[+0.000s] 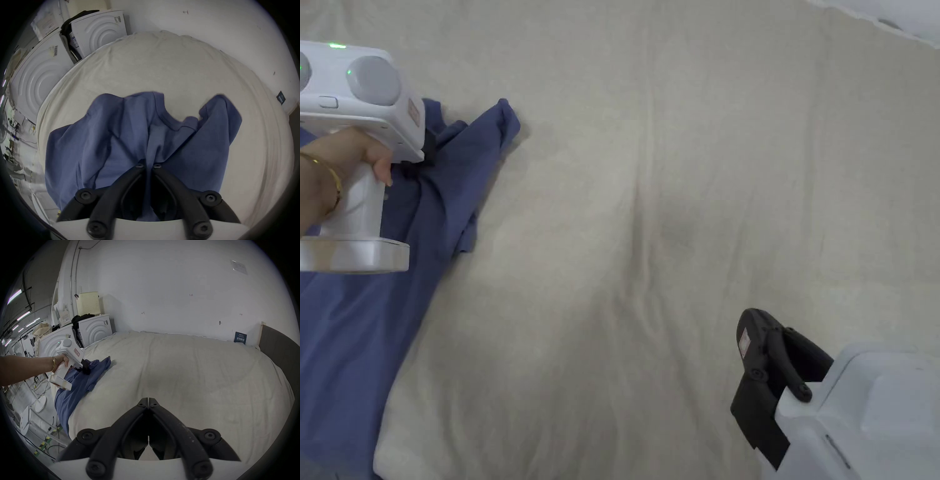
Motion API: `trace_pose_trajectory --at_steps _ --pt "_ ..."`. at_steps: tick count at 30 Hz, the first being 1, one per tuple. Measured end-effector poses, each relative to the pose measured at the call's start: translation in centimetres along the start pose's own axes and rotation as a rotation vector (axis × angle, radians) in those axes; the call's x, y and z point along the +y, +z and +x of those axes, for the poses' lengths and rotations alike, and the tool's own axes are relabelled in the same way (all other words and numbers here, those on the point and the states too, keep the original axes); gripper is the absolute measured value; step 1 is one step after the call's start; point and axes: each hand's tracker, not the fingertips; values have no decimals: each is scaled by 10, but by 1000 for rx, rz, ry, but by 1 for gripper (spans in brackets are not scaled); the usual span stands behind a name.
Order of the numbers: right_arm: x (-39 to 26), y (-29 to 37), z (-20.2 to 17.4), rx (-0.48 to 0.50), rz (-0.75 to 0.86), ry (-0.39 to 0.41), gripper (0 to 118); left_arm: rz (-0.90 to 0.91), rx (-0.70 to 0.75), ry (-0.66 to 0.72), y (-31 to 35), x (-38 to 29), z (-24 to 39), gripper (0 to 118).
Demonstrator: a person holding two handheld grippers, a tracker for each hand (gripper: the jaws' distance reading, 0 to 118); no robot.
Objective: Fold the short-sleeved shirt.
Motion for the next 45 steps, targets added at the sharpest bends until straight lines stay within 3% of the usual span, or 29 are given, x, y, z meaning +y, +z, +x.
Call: trace_pose_trajectory --at_steps 13,20,25,29,34,41,45 --pt "14 95 -1 -26 144 -9 2 408 -225 278 212 -35 -89 3" --pt "6 157 -2 -13 247 2 2 697 -272 175 367 -52 -97 3" --pt "4 208 15 -55 320 -13 2 879 -350 59 484 -50 -62 3" --pt "4 251 26 -105 381 -19 2 996 -324 -42 557 -41 -15 3" --pt "-1 292 45 -203 429 -17 2 1045 -483 -67 622 -21 44 3" --pt "-12 330 69 -325 444 -58 2 1030 -551 -83 650 -11 137 3" --pt "-21 346 86 -381 457 -84 2 999 -530 -220 626 -20 193 3"
